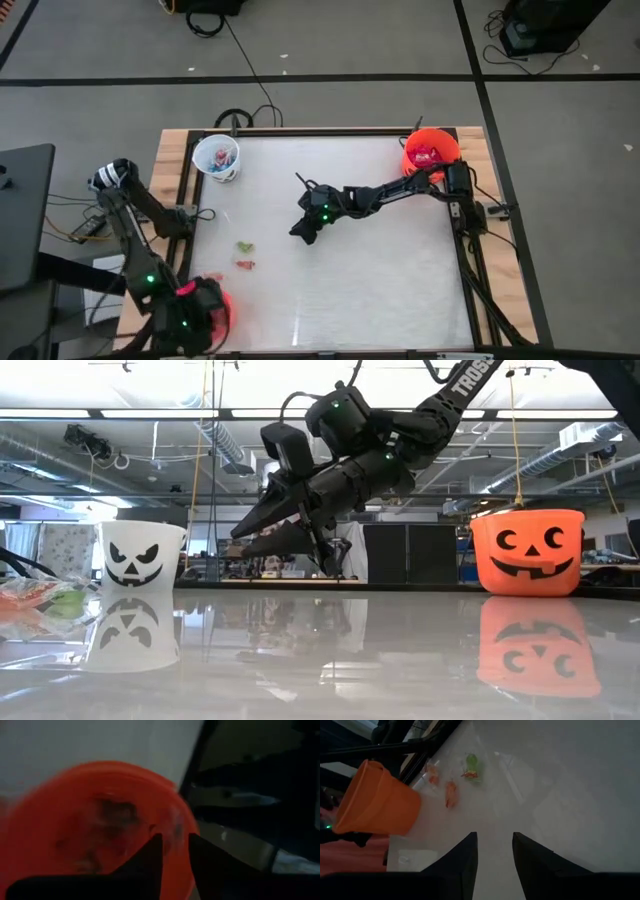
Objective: Sort candy by brand, put in halloween buckets
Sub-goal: Put the orange gummy into the bottom orange bucket
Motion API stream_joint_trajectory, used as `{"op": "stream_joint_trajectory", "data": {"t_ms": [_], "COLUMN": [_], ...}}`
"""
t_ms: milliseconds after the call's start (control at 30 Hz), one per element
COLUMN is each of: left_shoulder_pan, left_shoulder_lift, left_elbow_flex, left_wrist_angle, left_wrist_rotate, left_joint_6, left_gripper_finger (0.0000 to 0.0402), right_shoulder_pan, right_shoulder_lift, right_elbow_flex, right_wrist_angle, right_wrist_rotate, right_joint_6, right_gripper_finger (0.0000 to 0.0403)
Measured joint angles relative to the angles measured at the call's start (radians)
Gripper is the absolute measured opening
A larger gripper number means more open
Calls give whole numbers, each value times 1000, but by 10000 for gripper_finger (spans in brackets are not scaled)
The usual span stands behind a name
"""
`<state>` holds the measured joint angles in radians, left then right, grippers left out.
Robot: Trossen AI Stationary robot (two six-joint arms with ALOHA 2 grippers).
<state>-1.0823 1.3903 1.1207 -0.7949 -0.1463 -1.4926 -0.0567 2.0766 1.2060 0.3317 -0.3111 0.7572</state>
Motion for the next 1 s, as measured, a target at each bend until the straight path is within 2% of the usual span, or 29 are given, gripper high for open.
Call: {"op": "stream_joint_trajectory", "data": {"t_ms": [267,467,567,700,1000], "left_shoulder_pan": [105,230,300,365,389], "left_shoulder_lift": [-143,-218,-236,-244,-284], "left_elbow_flex": [72,45,-20,-158,-441], "left_wrist_angle": [-376,-490,-467,-346,-23], "left_wrist_rotate": [-97,-108,-92,-18,201], "left_joint_6": [-5,108,189,289,341], "left_gripper_finger": [128,127,127,127,127], "right_shoulder_pan": [-24,-34,-38,-52,-77], "right_shoulder_lift": [0,0,0,0,0], "right_elbow_flex": [0,0,0,0,0], "right_wrist_angle": [0,0,0,0,-25], "right_wrist_rotate": [-24,-24,-24,-22,-39], "right_joint_6": [-30,-58,-80,-103,-146], "right_gripper_finger": [134,134,134,134,135]}}
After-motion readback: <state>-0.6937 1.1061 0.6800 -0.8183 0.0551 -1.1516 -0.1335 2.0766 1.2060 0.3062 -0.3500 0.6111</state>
